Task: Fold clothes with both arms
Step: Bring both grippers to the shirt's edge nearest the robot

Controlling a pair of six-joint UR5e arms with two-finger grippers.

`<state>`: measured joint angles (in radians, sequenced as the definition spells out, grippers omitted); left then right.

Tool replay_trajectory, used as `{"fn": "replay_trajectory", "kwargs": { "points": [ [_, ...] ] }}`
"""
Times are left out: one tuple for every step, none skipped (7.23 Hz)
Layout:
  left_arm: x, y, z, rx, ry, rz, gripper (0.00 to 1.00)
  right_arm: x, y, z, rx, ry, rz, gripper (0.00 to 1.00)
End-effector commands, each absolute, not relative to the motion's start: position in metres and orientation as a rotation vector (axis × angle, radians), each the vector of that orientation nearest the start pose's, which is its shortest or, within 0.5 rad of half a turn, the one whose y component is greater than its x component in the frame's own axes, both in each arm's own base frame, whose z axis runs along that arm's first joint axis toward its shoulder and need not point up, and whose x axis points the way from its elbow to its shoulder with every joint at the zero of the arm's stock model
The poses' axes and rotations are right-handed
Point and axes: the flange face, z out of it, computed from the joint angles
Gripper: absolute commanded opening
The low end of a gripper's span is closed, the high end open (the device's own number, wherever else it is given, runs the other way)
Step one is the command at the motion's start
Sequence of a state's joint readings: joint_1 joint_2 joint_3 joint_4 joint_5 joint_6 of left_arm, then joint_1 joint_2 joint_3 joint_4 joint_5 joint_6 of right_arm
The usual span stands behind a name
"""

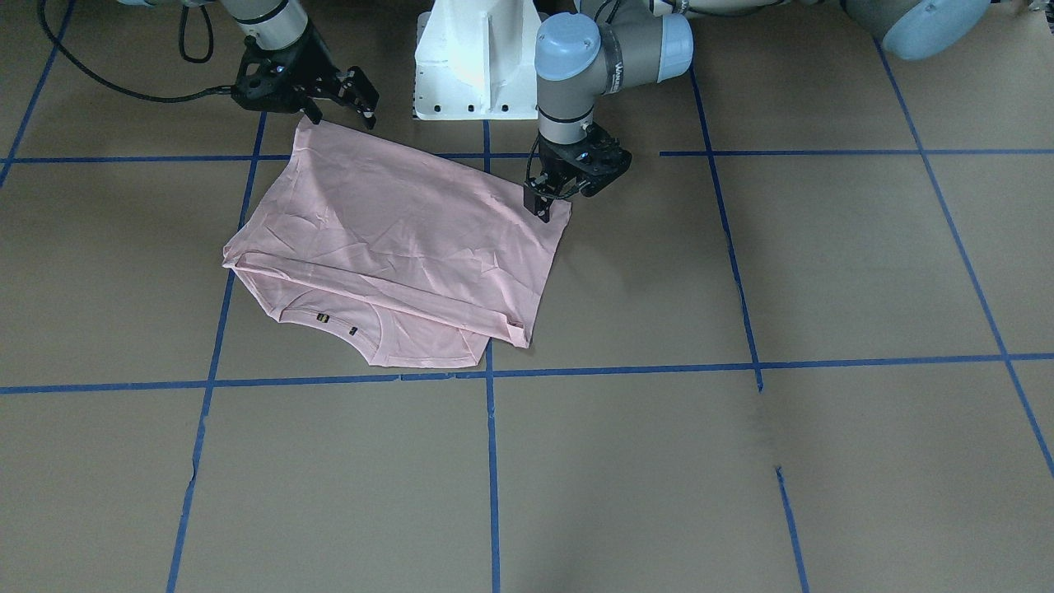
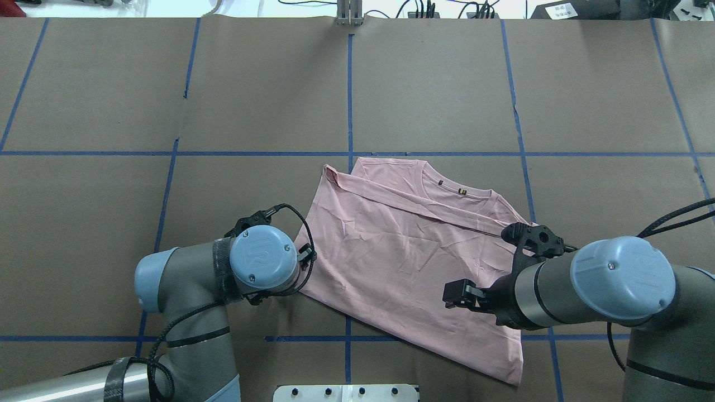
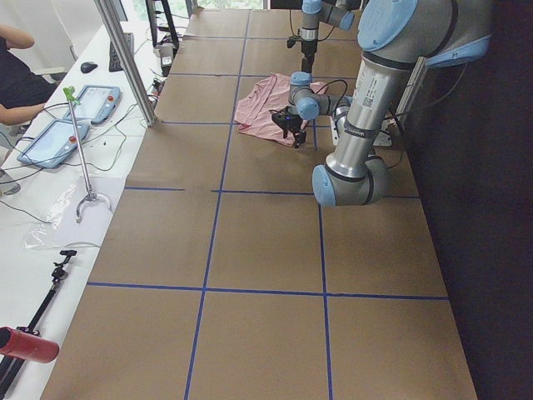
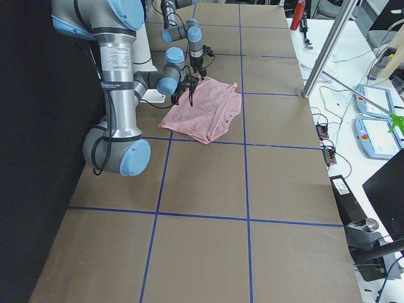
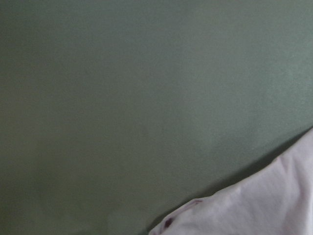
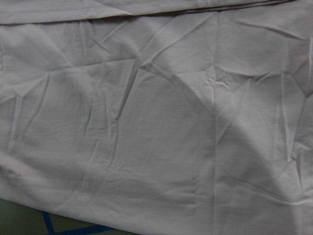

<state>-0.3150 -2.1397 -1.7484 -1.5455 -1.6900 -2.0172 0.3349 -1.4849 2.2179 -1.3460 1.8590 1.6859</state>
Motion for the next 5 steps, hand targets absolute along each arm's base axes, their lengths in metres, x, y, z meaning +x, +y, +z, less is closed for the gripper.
{"fn": "replay_trajectory", "kwargs": {
  "points": [
    [0.5874, -0.32, 0.2618, -0.165, 0.729, -0.716, 0.22, -0.4021, -0.2531, 0.2969, -0.159, -0.977, 0.279, 1.0],
    [0.587, -0.3199, 0.2585, -0.163, 0.735, -0.711, 0.0, -0.4013, -0.2542, 0.2969, -0.158, -0.977, 0.281, 1.0],
    [0.5866, -0.3197, 0.2574, -0.161, 0.74, -0.705, 0.0, -0.4013, -0.2542, 0.2967, -0.158, -0.979, 0.28, 1.0],
    [0.5838, -0.3199, 0.2537, -0.161, 0.748, -0.704, 0.0, -0.3997, -0.2557, 0.2962, -0.157, -0.979, 0.284, 1.0],
    [0.5795, -0.3268, 0.2528, -0.156, 0.753, -0.715, 0.0, -0.3978, -0.2575, 0.2953, -0.157, -0.983, 0.285, 1.0]
  ]
}}
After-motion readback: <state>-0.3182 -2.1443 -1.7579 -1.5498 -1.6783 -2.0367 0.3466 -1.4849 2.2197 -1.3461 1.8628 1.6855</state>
